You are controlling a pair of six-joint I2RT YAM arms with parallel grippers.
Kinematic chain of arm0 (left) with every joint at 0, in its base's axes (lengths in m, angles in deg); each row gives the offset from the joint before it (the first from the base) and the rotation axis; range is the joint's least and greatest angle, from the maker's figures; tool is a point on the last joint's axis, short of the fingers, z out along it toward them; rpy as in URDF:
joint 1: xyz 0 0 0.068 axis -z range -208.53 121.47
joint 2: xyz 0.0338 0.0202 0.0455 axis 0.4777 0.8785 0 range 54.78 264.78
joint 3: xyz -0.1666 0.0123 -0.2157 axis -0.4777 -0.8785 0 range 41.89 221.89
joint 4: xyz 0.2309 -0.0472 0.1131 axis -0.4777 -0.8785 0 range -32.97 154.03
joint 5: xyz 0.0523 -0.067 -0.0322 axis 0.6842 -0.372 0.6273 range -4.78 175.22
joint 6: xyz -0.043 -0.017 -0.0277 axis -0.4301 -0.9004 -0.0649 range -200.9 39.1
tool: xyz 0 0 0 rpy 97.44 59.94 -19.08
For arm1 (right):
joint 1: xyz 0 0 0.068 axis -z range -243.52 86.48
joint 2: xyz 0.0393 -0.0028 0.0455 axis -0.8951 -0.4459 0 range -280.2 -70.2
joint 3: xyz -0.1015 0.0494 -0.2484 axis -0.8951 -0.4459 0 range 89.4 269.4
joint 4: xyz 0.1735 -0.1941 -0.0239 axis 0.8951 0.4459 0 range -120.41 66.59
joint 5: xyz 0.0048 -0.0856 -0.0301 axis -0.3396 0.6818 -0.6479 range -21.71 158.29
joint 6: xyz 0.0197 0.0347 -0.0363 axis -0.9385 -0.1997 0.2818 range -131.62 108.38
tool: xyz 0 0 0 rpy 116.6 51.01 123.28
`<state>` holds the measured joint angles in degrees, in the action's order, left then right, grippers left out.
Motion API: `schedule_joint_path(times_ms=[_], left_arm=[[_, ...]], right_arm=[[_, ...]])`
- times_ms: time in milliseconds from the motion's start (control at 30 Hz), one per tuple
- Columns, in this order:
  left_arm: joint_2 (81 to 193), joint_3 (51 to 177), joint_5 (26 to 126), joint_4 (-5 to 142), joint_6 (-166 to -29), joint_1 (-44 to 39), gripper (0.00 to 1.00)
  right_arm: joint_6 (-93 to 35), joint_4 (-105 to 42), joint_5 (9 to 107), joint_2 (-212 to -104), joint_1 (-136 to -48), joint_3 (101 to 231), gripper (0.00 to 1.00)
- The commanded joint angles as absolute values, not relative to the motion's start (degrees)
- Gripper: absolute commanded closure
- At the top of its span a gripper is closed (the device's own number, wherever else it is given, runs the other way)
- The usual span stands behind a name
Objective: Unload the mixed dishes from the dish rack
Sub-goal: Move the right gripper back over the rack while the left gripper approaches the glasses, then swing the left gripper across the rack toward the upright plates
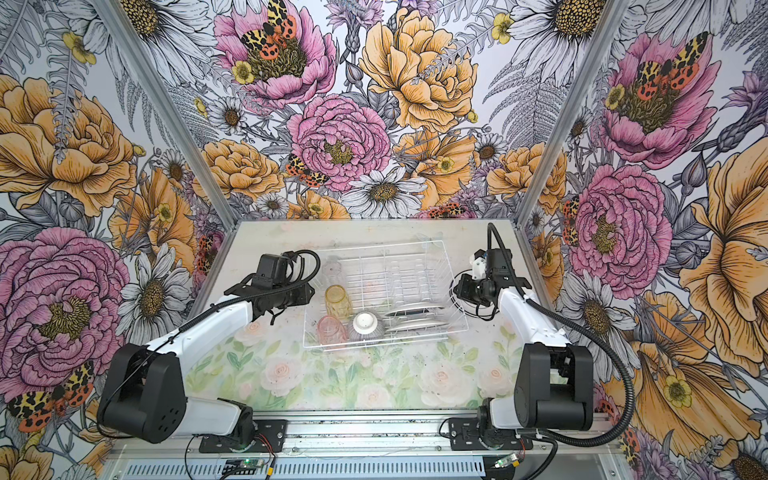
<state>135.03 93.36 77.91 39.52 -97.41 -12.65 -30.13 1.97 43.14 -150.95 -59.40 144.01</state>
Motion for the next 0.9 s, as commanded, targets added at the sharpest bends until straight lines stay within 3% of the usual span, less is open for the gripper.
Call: schedule_joint_path(times_ms=[0,233,867], left_arm=[[136.3,94.5,76.1,41.4,-96.6,-13.5,0.72],[138.6,96.9,75.3,41.9,-95.0,-15.1,0.75],[146.0,104.3,72.2,41.9,-91.1,-17.9,0.82]], right_arm=[[-30.4,1.6,43.1,-151.3,-60.5,145.9,0.88],[-30.9,1.6,43.4,-150.8,-61.5,145.7,0.97],[-33.7,1.5,45.2,-149.0,-64.4,144.6,0.98]])
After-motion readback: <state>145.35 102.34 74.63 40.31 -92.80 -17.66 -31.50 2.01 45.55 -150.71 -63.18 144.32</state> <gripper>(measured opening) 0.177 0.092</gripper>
